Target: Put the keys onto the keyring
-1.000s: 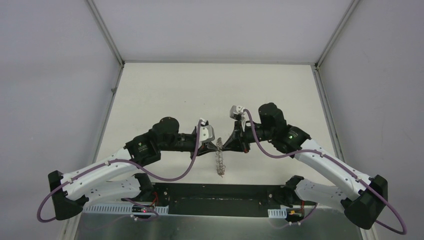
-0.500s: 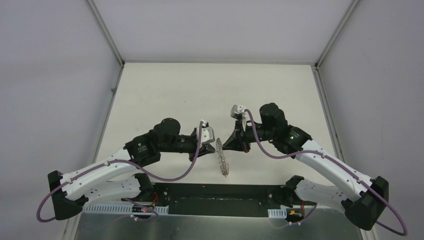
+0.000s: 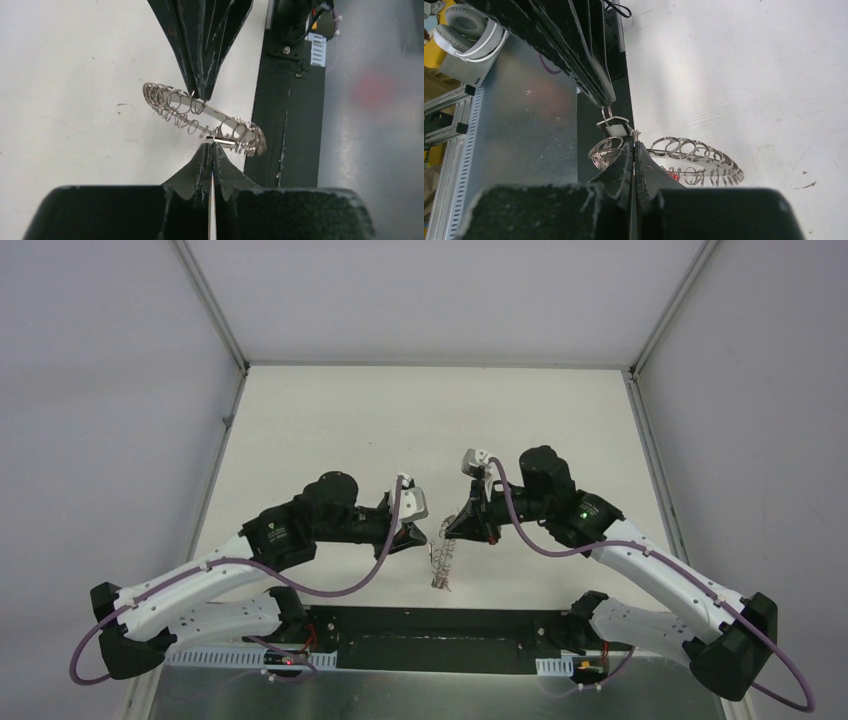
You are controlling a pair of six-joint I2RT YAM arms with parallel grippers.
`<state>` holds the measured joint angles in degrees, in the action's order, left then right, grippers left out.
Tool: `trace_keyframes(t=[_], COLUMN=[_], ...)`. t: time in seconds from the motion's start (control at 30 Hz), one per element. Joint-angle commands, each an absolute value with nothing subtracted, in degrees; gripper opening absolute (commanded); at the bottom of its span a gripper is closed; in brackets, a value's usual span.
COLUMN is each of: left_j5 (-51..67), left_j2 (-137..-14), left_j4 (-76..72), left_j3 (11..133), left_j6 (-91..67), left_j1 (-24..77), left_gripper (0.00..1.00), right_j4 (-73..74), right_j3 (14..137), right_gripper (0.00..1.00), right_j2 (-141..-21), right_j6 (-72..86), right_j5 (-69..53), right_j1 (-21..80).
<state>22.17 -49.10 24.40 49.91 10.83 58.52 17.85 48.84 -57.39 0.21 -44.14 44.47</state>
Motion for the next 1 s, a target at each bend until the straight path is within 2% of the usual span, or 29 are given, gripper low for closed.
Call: trace_keyframes(t=[0.0, 0.23, 0.47, 0.97], left_j5=[23.5, 29.9, 32.0, 23.8], left_j2=[-49.6, -51.7, -54.8, -57.2], left_j4=[23.1, 22.5, 21.1, 21.1], left_j3=[54.4, 55.6, 56.9, 57.6], left_j6=[7.0, 6.5, 4.0, 0.2], left_j1=[58.8, 58.8, 59.6, 60.0], left_gripper=[0.0, 0.0, 0.0, 0.0], right_j4=[14.9, 11.2, 11.7, 12.0], right_j3=[47.8, 43.1, 43.7, 43.8], right_gripper=[0.0, 0.0, 0.0, 0.0], right_j2=[-55.2, -50.1, -51.0, -51.0], right_j6=[-3.4, -9.3, -9.1, -10.7], right_j5=[-47.9, -47.6, -48.1, -48.4], right_j1=[44.7, 45.2, 45.5, 46.3])
